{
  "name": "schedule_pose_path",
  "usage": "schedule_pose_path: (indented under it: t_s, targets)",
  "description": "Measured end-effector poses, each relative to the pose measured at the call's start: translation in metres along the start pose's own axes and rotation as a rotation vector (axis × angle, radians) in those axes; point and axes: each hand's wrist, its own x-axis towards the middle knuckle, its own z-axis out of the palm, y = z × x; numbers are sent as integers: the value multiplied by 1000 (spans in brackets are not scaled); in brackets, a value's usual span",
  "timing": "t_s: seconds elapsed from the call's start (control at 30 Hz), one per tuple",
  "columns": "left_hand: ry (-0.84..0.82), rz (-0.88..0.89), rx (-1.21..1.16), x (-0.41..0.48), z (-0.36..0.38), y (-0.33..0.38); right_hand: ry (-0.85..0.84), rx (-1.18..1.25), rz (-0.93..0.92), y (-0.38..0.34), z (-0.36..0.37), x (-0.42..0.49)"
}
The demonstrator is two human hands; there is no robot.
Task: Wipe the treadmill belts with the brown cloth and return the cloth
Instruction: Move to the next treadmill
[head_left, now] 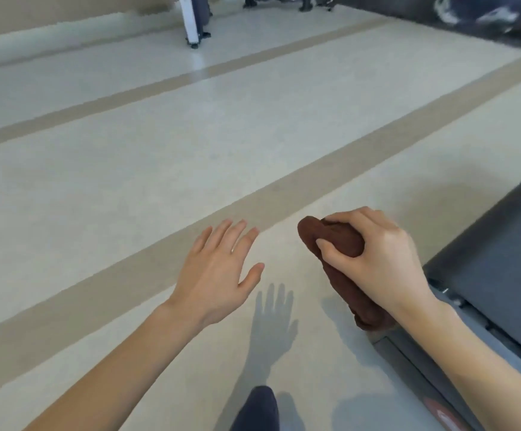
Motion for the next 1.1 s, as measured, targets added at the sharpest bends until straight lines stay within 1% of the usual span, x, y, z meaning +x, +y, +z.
schedule_pose_path:
  t_s: [0.1, 0.2, 0.27, 0.4, 0.53, 0.63, 0.77, 0.9, 1.1]
  targets:
    - [-6, 175, -30, 56, 7, 38, 108, -87, 127, 35, -33, 0]
    - [-12, 340, -36, 94, 14, 87, 156, -159, 262, 64, -71, -8]
    - [-44, 434, -37, 108, 13, 120, 175, -207, 341, 76, -96, -20]
    - [-81, 492, -116, 113, -13, 161, 213, -208, 478, 74, -144, -30]
    - [-119, 511, -135, 100, -67, 168, 264, -203, 557, 39, -193, -24]
    - [-131, 522, -153, 101, -126, 172, 253, -216, 590, 3, -234, -15]
    - [-99, 544, -150, 106, -208, 181, 234, -266, 585, -43, -296, 9]
    - [-78, 552, -163, 111, -281, 184, 250, -294, 571, -85, -347, 38]
    - [-47, 584, -97, 114, -375, 176, 273, -330, 561, -152, -415, 77]
